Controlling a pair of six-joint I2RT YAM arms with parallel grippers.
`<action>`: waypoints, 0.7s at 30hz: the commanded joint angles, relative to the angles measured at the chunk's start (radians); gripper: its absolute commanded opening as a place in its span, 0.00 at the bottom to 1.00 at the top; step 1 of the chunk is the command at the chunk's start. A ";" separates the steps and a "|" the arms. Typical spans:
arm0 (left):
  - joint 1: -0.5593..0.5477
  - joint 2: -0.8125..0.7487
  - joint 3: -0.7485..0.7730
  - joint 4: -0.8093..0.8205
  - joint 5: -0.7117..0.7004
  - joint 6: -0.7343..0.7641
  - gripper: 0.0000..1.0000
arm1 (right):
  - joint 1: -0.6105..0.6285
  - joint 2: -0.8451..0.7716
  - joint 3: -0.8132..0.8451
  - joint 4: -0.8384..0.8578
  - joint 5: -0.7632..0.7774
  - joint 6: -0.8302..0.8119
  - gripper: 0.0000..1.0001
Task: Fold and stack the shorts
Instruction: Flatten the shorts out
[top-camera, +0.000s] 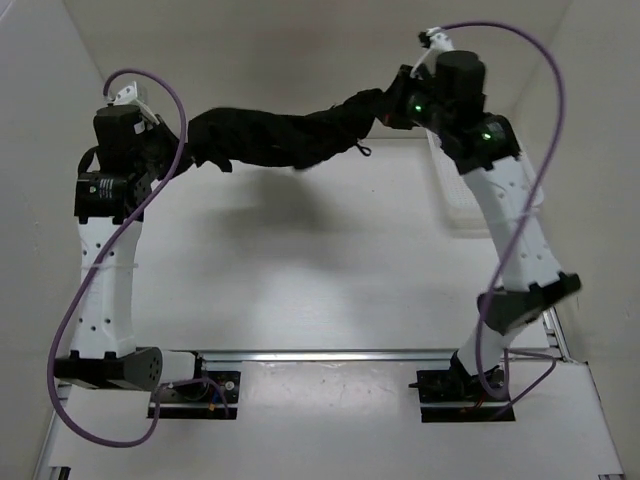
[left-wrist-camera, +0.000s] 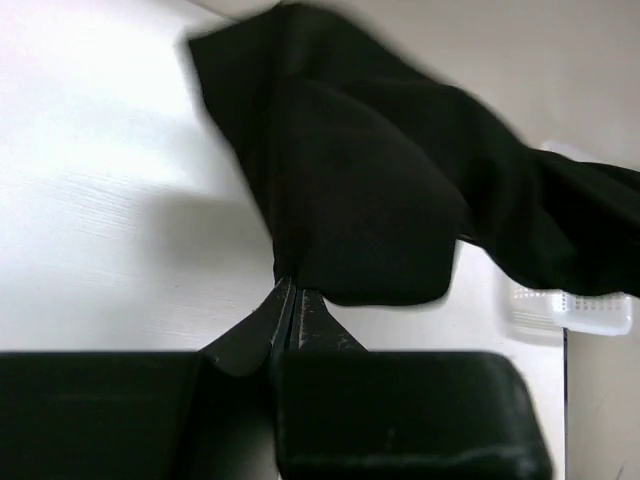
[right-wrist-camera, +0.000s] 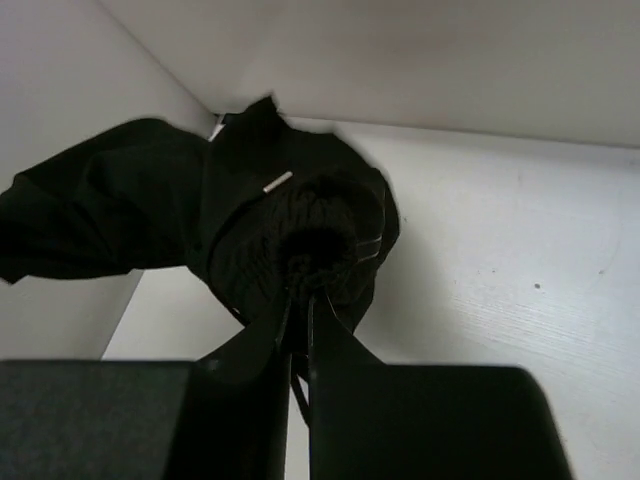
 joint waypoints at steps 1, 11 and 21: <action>0.010 -0.066 -0.013 -0.090 0.048 0.044 0.10 | 0.005 -0.188 -0.134 0.049 -0.001 -0.061 0.00; 0.010 -0.289 -0.705 -0.001 0.145 -0.012 1.00 | -0.075 -0.530 -0.870 0.034 0.180 -0.047 0.94; 0.010 -0.250 -0.713 -0.026 0.099 -0.010 0.35 | -0.170 -0.552 -1.064 -0.116 0.004 0.077 0.76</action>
